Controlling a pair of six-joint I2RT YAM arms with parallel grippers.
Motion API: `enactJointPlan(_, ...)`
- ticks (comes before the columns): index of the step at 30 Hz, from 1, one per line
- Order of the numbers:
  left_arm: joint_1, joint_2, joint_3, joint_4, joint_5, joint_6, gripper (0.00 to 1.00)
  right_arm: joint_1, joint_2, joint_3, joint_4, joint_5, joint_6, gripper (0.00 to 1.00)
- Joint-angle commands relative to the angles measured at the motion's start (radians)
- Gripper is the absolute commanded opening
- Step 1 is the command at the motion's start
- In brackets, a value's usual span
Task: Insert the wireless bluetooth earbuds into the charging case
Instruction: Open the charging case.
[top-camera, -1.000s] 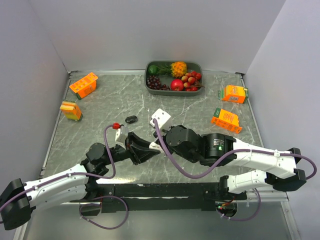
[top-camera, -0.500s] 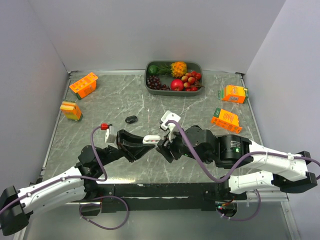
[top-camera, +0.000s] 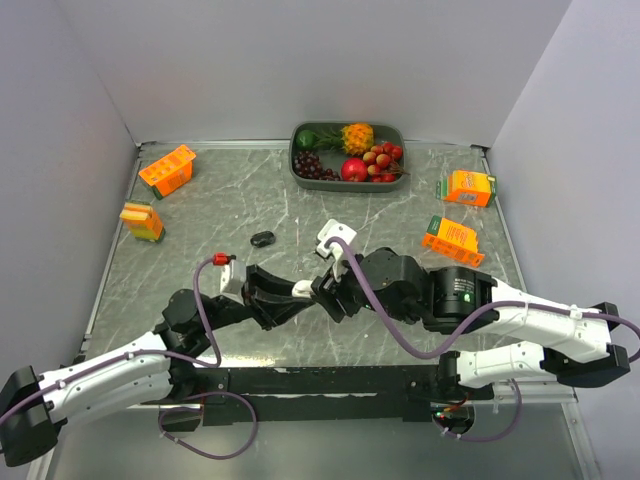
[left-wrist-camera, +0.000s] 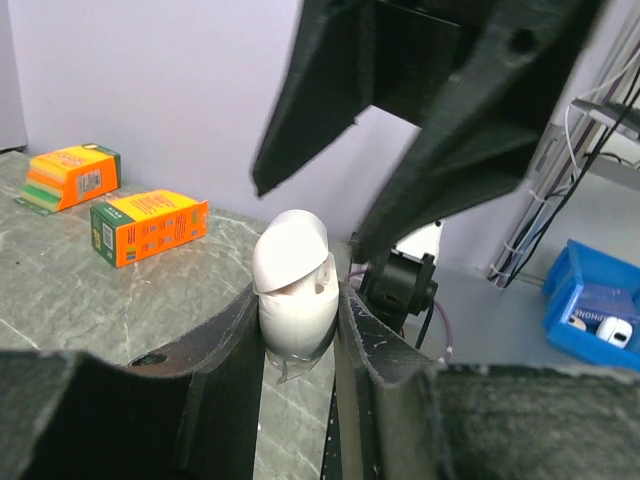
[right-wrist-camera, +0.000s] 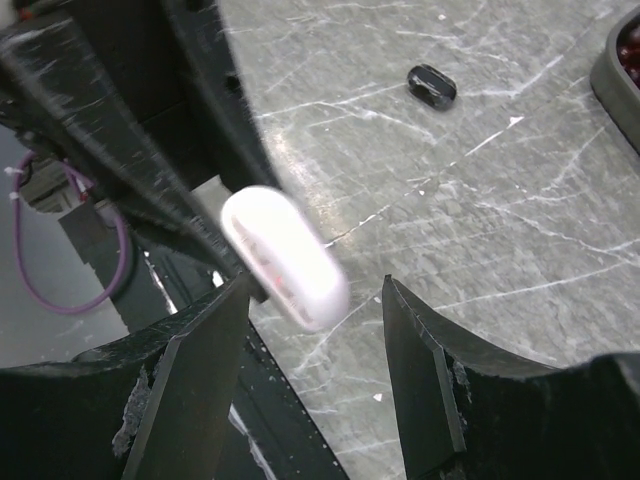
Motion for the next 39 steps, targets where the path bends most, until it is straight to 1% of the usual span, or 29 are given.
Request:
enactJointPlan(1,-0.031,-0.028,0.033,0.001,0.004,0.077,0.01,-0.032,0.013,0.036,-0.015,-0.006,-0.007,0.63)
enactJointPlan(11,-0.067,-0.051,0.023,-0.025,-0.017,0.141,0.01,-0.072,-0.005,0.042,-0.003,-0.031,-0.004,0.63)
enactJointPlan(14,-0.071,-0.048,0.018,-0.019,0.012,0.164,0.01,-0.087,-0.007,0.045,-0.008,-0.049,0.002,0.63)
enactJointPlan(16,-0.076,-0.040,0.007,0.006,0.059,0.181,0.01,-0.095,-0.009,0.044,-0.011,-0.057,0.005,0.63)
enactJointPlan(18,-0.082,-0.037,0.007,-0.002,0.061,0.201,0.01,-0.106,-0.010,0.039,-0.008,-0.074,0.012,0.63)
enactJointPlan(21,-0.100,-0.047,0.007,-0.031,0.030,0.256,0.01,-0.121,-0.015,0.038,-0.015,-0.091,0.018,0.63)
enactJointPlan(22,-0.108,-0.054,0.010,-0.051,0.010,0.273,0.01,-0.129,-0.018,0.039,-0.017,-0.097,0.022,0.62)
enactJointPlan(23,-0.117,-0.064,0.016,-0.072,-0.038,0.292,0.01,-0.136,-0.019,0.038,-0.018,-0.108,0.024,0.62)
enactJointPlan(24,-0.131,-0.069,0.022,-0.113,-0.053,0.333,0.01,-0.147,-0.022,0.036,-0.017,-0.126,0.025,0.62)
enactJointPlan(27,-0.140,-0.092,0.020,-0.134,-0.096,0.365,0.01,-0.164,-0.032,0.032,-0.018,-0.152,0.024,0.63)
enactJointPlan(33,-0.142,-0.109,0.007,-0.146,-0.088,0.367,0.01,-0.165,-0.123,0.018,0.051,-0.267,-0.048,0.64)
enactJointPlan(36,-0.140,-0.109,0.007,-0.148,-0.060,0.352,0.01,-0.164,-0.174,-0.004,0.074,-0.368,-0.119,0.64)
enactJointPlan(39,-0.140,-0.101,0.010,-0.140,-0.019,0.330,0.01,-0.162,-0.194,-0.005,0.049,-0.468,-0.174,0.56)
